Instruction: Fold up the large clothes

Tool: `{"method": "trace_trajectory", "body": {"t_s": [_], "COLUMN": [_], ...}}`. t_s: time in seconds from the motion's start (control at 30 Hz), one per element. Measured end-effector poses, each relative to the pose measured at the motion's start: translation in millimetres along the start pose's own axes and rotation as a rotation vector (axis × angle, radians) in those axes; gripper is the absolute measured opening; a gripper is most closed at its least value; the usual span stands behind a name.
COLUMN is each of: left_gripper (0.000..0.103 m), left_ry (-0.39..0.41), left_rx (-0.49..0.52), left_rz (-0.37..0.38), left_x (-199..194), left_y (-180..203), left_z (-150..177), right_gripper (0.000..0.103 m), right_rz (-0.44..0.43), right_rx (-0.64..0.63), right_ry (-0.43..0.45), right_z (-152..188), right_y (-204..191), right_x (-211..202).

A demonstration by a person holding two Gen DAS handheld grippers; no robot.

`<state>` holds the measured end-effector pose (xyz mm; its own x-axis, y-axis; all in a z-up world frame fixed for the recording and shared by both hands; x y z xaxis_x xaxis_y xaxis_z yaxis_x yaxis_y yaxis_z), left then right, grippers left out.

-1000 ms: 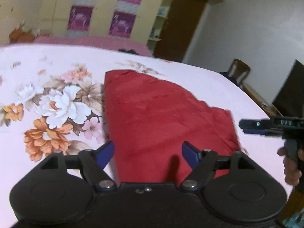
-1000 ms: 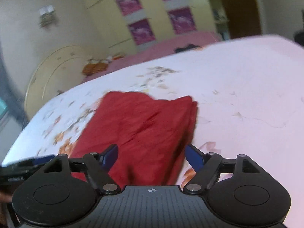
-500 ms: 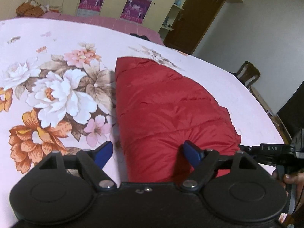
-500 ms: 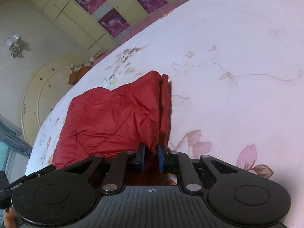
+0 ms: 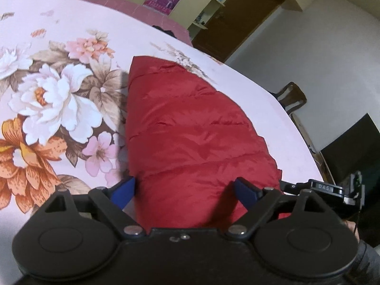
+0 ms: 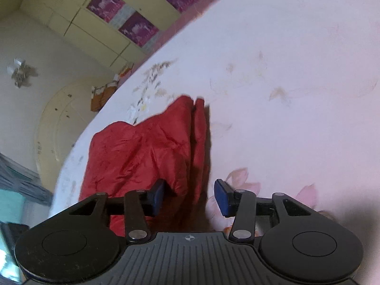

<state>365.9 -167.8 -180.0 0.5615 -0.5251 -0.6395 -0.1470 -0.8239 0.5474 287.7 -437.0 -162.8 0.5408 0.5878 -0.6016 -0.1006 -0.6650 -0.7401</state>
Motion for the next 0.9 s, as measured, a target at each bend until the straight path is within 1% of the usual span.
{"method": "trace_trajectory", "body": {"t_s": [0.17,0.23,0.27,0.3,0.33,0.37,0.4,0.47,0.53,0.6,0.63,0.73,0.9], "left_gripper": [0.085,0.085,0.084,0.084,0.082,0.076,0.073,0.066,0.065,0.064,0.064,0.063,0.062], "left_ry": [0.007,0.009,0.011,0.015,0.021,0.031,0.043,0.062,0.073,0.056,0.053,0.056,0.066], "left_rx": [-0.059,-0.076,-0.081,-0.084,-0.082,-0.073,-0.052,0.004,0.072,0.120,0.129,0.127,0.183], "left_rz": [0.026,0.032,0.032,0.029,0.026,0.020,0.012,-0.035,-0.072,-0.117,-0.131,-0.139,-0.123], "left_x": [1.4,2.8,3.6,3.8,3.2,1.8,-0.5,-6.1,-9.8,-5.6,-4.0,-5.1,-16.2], "left_y": [-6.8,-8.2,-8.8,-8.6,-7.3,-4.7,-0.6,7.7,17.4,19.6,19.8,21.2,31.8], "left_z": [-2.3,-2.8,-3.1,-3.5,-4.0,-4.7,-5.4,-7.5,-7.2,-4.1,-3.8,-6.0,-8.8], "right_gripper": [0.045,0.045,0.044,0.038,0.028,0.023,0.021,0.016,0.015,0.015,0.015,0.015,0.015], "right_rz": [-0.039,-0.068,-0.075,-0.076,-0.085,-0.086,-0.084,-0.080,-0.082,-0.048,-0.045,-0.033,-0.040], "right_rx": [0.035,0.062,0.065,0.055,0.053,0.049,0.037,0.020,-0.005,-0.012,0.005,-0.009,-0.032], "right_ry": [-0.024,-0.033,-0.031,-0.032,-0.042,-0.038,-0.026,0.006,0.040,0.023,0.007,0.016,0.072], "right_z": [-2.4,-1.2,-1.0,-0.4,1.9,3.1,3.3,2.8,2.5,7.4,9.2,7.6,9.7], "right_y": [3.2,4.8,4.5,2.9,0.7,-0.6,-2.9,-9.7,-15.9,-10.1,-6.3,-10.7,-27.5], "right_x": [5.4,5.8,6.3,7.3,9.4,10.2,9.9,1.7,-7.9,-0.7,4.0,-1.7,-16.8]}}
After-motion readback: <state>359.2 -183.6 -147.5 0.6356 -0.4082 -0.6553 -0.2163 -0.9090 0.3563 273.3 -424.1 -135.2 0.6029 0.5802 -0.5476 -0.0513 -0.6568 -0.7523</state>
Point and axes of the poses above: each gripper's, at about its wrist camera, not at the fingertips, and x roughly the way its jaws point, y to its right, z to its underside, the point moved 10 cm from there along x, roughly the way its jaws point, and after that the axes turned 1 degree about x, right-handed, at the moved point
